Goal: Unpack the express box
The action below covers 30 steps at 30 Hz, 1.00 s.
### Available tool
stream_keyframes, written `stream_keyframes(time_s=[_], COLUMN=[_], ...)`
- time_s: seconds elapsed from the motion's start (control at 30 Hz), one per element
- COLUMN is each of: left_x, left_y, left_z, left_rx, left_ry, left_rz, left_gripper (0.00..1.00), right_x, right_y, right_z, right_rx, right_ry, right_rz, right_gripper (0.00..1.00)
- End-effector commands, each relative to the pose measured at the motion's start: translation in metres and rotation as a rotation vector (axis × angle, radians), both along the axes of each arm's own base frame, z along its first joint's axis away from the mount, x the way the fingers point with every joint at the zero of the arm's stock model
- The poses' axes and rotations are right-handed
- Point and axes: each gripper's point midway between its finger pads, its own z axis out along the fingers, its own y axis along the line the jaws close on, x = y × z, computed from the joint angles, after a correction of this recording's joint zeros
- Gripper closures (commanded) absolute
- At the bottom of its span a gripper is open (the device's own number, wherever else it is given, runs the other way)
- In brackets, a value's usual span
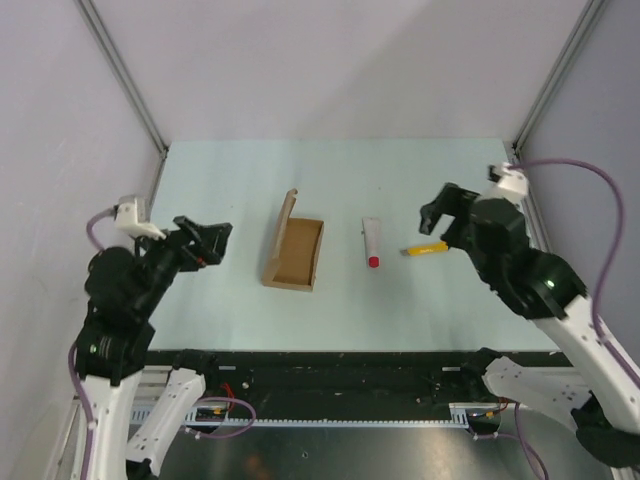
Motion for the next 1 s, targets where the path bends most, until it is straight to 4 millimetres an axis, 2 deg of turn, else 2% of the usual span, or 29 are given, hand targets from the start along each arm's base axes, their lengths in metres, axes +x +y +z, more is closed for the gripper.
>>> stream_keyframes(time_s=[0.0, 0.07, 0.13, 0.33, 0.5, 0.97], left_x=[-0.02, -0.029, -0.035, -0.044, -0.049, -0.054], left_y=[-0.003, -0.009, -0.017, -0.025, -0.028, -0.024], left_z=[0.012, 0.017, 0.018, 0.018, 0.02, 0.025], left_rx=[-0.026, -0.017, -0.023, -0.026, -0.017, -0.018], left_ry=[-0.078, -0.095, -0.091, -0.083, -0.09, -0.112], left_rz=[-0.037, -0.085, -0.14, -0.196, -0.221, -0.202], left_gripper=[0.0, 0.0, 0.01, 0.0, 0.0, 0.0], right_x=[-0.029, -0.045, -0.053, -0.07, -0.08, -0.087], right_y=[-0.044, -0.063, -0.073, -0.092, -0.094, -0.087], right_z=[0.018, 0.04, 0.05, 0.05, 0.053, 0.06], right_rx=[0.063, 0.121, 0.118, 0.095, 0.134, 0.205], right_ry=[-0.068, -0.149, -0.194, -0.192, -0.204, -0.203], right_rz=[-0.126, -0.147, -0.145, -0.166, -0.149, -0.107], right_gripper=[0.0, 0.0, 0.0, 0.0, 0.0, 0.0])
